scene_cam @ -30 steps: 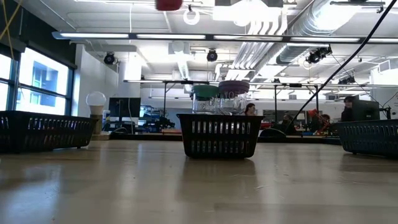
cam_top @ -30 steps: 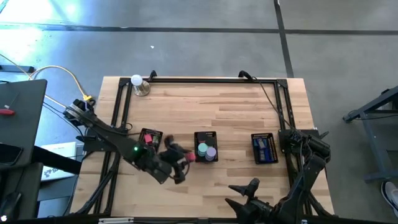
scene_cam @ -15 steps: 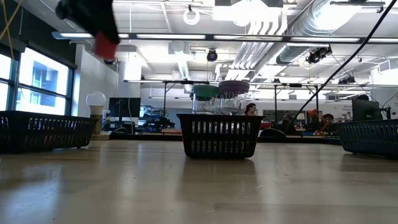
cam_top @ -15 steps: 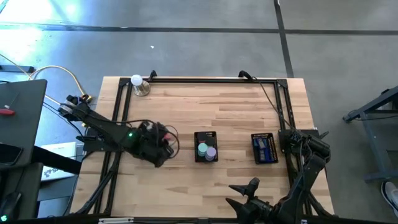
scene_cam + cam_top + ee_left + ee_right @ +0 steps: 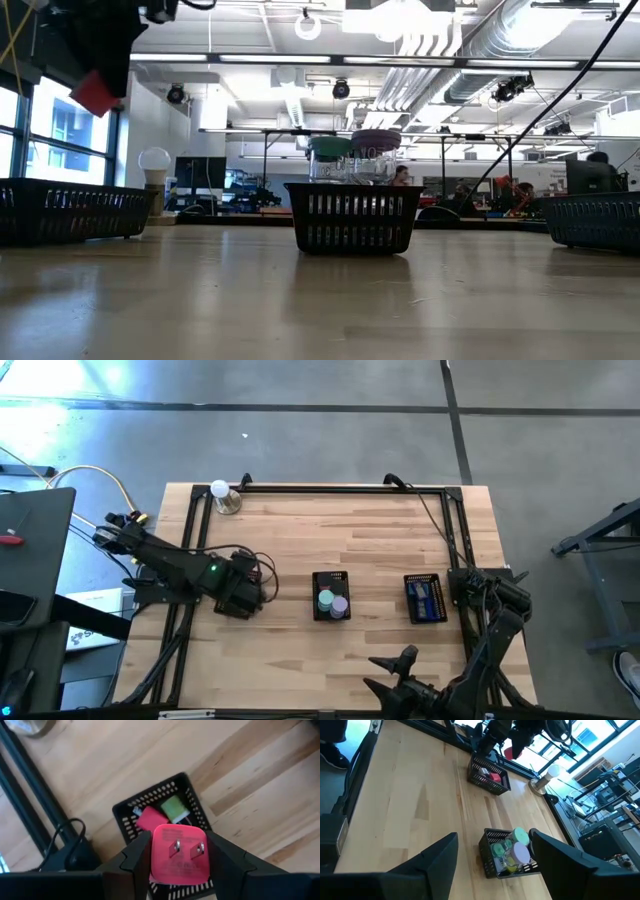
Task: Pick & Place Office items
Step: Put the pink charger adapter into the left black bin
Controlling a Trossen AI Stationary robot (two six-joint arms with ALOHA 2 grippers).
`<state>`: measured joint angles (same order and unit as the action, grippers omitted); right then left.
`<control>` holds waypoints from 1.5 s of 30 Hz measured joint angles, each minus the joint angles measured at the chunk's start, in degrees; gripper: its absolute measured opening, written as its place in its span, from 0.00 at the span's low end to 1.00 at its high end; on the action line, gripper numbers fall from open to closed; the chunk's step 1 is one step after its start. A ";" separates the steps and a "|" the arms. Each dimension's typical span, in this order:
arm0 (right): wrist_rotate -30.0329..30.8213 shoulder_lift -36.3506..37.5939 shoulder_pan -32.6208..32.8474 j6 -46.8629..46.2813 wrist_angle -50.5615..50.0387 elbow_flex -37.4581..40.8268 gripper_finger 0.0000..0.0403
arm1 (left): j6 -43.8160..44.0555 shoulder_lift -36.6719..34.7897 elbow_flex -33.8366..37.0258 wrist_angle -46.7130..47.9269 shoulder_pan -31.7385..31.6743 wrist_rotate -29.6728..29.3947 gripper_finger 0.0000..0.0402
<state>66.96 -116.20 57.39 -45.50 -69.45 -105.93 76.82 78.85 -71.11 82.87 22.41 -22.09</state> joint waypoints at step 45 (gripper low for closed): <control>-1.09 -0.02 0.13 -2.49 -0.68 0.00 0.61 | 7.55 -7.41 29.89 -25.98 -1.37 20.54 0.36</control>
<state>65.87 -116.22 57.52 -47.99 -70.13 -105.93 84.37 71.44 -41.23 56.90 21.04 -1.55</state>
